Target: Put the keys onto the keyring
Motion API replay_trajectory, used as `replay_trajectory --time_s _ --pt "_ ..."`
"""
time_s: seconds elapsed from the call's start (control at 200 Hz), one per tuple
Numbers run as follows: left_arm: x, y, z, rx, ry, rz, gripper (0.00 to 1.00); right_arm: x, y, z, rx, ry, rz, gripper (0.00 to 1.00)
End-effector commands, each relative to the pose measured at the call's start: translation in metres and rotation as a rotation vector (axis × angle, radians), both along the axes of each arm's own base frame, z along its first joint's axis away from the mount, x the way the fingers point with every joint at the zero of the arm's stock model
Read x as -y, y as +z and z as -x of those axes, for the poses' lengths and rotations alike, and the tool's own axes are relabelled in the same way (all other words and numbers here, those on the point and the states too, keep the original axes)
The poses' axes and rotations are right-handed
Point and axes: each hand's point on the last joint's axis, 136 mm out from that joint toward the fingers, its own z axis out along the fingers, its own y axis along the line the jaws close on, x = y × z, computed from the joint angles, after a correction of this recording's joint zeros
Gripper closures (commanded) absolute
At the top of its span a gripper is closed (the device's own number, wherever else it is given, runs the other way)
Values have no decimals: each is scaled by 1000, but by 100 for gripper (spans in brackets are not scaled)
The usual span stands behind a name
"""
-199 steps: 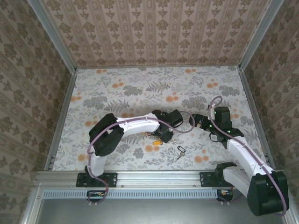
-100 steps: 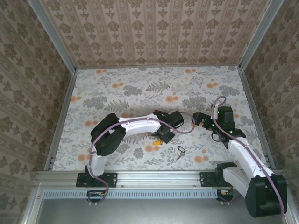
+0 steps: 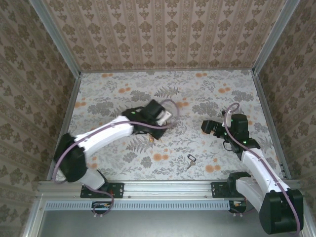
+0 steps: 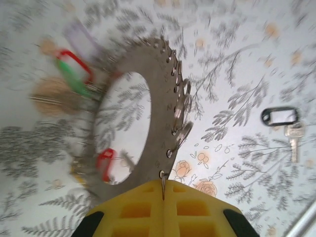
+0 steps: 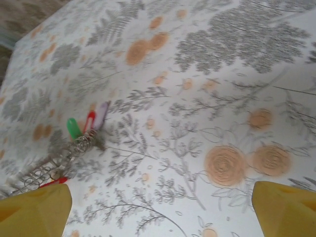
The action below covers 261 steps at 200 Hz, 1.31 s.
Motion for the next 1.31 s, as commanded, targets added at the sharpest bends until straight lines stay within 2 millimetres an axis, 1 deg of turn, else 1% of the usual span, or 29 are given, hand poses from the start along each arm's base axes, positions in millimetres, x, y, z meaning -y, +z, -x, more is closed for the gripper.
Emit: replay_trajectory --time_s 0.0,0.075,0.15,0.22,0.295,0.385,0.43,0.505,0.605,0.71,0.765,0.835,0.97,1.03,1.145,1.225,1.3 --pt "7 46 20 35 -179 249 100 -37 43 4 189 201 -71 7" --pt "4 69 28 112 -253 313 100 -61 69 13 303 316 -84 11" --pt "3 79 35 168 -322 331 100 -83 92 23 398 410 -69 17" --pt "1 82 40 205 -369 328 100 -100 109 29 459 477 -47 21" --pt "0 85 44 229 -402 328 100 -113 126 27 498 523 -41 24" --pt "1 91 45 246 -421 356 100 -127 136 23 525 576 -47 26" --pt "3 94 47 246 -434 377 100 -135 138 22 540 607 -46 28" --pt "4 98 50 246 -457 400 100 -150 139 25 561 681 -48 34" --pt "4 107 53 257 -471 430 100 -171 132 29 544 771 -65 43" --pt "0 117 52 289 -465 457 100 -195 124 40 526 870 -84 50" --pt "-2 121 49 307 -456 464 100 -207 124 49 529 926 -97 53" --pt "-4 121 43 327 -435 450 100 -218 124 61 540 980 -112 56" --pt "-8 114 29 352 -384 427 100 -229 118 72 523 1023 -124 59" --pt "-9 111 26 354 -378 422 100 -231 115 74 515 1028 -127 59" --pt "-7 109 29 346 -395 432 100 -236 114 78 515 1035 -140 60" --pt "-7 111 33 343 -415 435 100 -237 120 80 530 1042 -147 61" --pt "-11 112 35 346 -426 418 100 -233 124 79 547 1022 -125 63"
